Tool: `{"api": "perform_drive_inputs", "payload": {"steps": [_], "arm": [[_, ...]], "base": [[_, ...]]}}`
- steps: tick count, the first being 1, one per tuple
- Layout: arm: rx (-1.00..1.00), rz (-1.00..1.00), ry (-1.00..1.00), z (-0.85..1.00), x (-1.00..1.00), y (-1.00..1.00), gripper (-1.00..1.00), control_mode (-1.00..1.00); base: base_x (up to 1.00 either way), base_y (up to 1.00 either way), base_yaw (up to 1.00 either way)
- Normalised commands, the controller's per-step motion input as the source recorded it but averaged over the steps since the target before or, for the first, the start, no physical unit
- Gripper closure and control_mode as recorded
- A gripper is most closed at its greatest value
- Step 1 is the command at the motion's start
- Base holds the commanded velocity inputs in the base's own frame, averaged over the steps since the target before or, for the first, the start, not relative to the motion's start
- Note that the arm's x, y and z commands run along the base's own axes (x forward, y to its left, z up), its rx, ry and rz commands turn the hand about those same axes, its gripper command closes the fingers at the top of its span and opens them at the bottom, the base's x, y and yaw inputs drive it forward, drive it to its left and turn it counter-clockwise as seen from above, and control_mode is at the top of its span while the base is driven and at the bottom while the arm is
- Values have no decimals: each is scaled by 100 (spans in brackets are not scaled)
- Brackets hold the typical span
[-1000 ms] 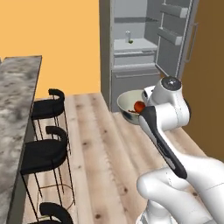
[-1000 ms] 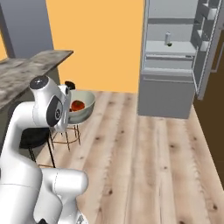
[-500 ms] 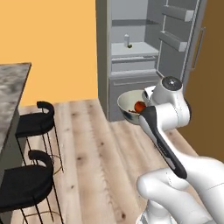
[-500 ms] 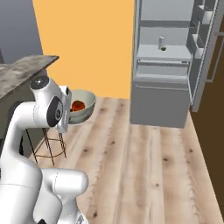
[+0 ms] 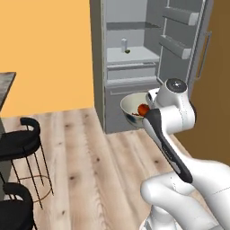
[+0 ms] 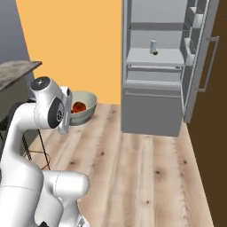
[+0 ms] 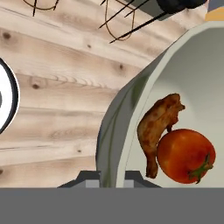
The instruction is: Pick the chicken drumstick and tomato from their plates and place them in the bowl. Then put the bowl in the fridge.
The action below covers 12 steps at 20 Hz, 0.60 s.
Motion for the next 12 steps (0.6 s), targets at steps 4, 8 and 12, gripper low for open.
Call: {"api": "perform_drive_inputs", "payload": {"steps": [4, 8, 12], "arm": [[0, 0, 0, 0, 0, 0, 100, 100], [0, 0, 0, 0, 0, 0, 100, 100], [0, 0, 0, 0, 0, 0, 100, 100]], "base": [[62, -25, -11], [71, -25, -5], [74, -32, 0]]}}
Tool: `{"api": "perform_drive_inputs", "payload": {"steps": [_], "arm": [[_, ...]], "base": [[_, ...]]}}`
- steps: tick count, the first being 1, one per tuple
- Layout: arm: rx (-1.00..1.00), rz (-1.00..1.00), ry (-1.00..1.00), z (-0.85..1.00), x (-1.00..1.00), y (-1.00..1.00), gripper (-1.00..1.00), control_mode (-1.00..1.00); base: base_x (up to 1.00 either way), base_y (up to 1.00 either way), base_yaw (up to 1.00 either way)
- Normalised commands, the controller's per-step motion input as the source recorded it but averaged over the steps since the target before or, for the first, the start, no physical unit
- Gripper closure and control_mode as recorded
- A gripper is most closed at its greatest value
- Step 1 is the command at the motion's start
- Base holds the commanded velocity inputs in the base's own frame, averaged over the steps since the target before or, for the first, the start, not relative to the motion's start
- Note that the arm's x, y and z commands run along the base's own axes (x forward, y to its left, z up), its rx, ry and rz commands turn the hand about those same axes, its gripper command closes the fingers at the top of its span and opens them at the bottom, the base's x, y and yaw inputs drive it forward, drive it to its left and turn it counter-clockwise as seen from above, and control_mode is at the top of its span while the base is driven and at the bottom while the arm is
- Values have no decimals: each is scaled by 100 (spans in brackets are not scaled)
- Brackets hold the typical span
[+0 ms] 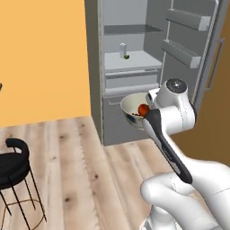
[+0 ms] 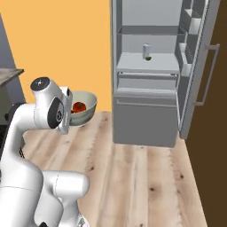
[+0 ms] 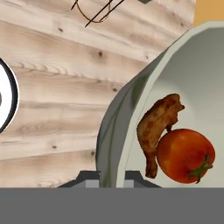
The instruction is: Pick the chicken drumstick and tomato from their plates and place them in the bowl. Then put the bowl in the fridge.
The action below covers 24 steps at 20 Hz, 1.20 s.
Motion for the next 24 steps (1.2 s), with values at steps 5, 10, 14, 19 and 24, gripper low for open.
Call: {"api": "perform_drive_inputs", "payload": {"steps": [5, 10, 14, 19, 24], "arm": [[0, 0, 0, 0, 0, 0, 100, 100], [0, 0, 0, 0, 0, 0, 100, 100], [0, 0, 0, 0, 0, 0, 100, 100], [0, 0, 0, 0, 0, 0, 100, 100], [0, 0, 0, 0, 0, 0, 100, 100]], "base": [[68, -43, 0], [65, -44, 0], [68, -39, 0], [71, -36, 0], [75, -33, 0]]}}
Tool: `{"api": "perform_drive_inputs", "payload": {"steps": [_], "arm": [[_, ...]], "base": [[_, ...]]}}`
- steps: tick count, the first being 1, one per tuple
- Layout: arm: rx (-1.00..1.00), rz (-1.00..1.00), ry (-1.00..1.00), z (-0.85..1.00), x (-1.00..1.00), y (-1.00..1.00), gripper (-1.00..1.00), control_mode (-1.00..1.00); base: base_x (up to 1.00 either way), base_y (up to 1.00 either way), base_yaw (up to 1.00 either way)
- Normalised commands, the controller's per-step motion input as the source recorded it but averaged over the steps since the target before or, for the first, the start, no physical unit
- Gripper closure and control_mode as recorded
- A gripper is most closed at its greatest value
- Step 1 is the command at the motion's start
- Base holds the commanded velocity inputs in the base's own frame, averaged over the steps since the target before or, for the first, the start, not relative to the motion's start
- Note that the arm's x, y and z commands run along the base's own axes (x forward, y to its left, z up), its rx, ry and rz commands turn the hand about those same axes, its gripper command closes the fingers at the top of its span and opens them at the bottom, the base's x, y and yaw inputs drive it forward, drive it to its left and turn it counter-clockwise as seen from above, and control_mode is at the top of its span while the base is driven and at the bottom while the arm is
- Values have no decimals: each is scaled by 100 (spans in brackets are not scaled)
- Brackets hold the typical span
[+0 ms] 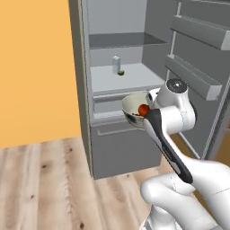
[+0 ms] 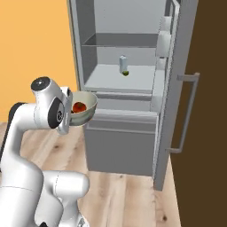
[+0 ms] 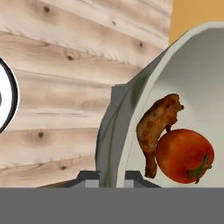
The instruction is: Pick the chicken drumstick and tomato from their plates and place them in the bowl. Then put the bowl in the fridge.
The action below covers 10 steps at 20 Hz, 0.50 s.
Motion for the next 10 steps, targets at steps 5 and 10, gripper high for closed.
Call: {"api": "perform_drive_inputs", "payload": {"steps": [5, 10], "arm": [[0, 0, 0, 0, 0, 0, 100, 100], [0, 0, 0, 0, 0, 0, 100, 100]], "base": [[76, -33, 0], [75, -33, 0]]}}
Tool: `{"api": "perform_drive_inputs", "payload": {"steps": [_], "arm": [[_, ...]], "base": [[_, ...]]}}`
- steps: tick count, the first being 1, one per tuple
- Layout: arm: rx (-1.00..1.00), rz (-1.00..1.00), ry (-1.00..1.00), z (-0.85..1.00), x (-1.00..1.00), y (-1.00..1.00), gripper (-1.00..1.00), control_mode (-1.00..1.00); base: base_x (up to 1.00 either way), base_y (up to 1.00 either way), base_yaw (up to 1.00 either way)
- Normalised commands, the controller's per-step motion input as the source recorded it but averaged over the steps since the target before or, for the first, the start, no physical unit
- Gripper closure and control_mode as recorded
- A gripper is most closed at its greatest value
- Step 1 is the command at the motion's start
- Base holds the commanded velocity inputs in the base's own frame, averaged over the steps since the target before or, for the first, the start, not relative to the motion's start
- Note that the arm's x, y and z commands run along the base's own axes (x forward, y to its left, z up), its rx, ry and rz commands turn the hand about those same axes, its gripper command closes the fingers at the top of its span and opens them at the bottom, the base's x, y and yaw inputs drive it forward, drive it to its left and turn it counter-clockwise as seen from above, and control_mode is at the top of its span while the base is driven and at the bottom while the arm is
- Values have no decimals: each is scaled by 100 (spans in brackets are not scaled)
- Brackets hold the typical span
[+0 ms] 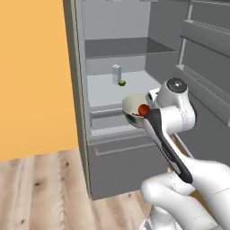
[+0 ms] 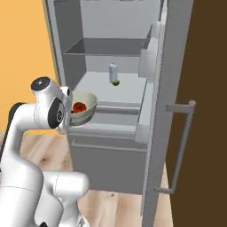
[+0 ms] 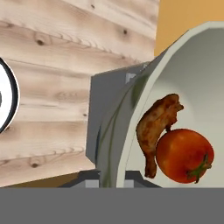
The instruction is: Pick the chicken drumstick and tomato from their plates and place them in the bowl. Then put the bowl in the fridge.
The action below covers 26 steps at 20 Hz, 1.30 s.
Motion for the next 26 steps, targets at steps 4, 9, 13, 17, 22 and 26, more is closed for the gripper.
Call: {"api": "perform_drive_inputs", "payload": {"steps": [4, 9, 13, 17, 22, 26], "arm": [[0, 0, 0, 0, 0, 0, 100, 100], [0, 0, 0, 0, 0, 0, 100, 100], [0, 0, 0, 0, 0, 0, 100, 100], [0, 0, 0, 0, 0, 0, 100, 100], [0, 0, 0, 0, 0, 0, 100, 100], [0, 0, 0, 0, 0, 0, 100, 100]], "base": [[72, -31, 0], [71, -27, 0], [34, -13, 0], [0, 0, 0], [0, 0, 0], [0, 0, 0]]}}
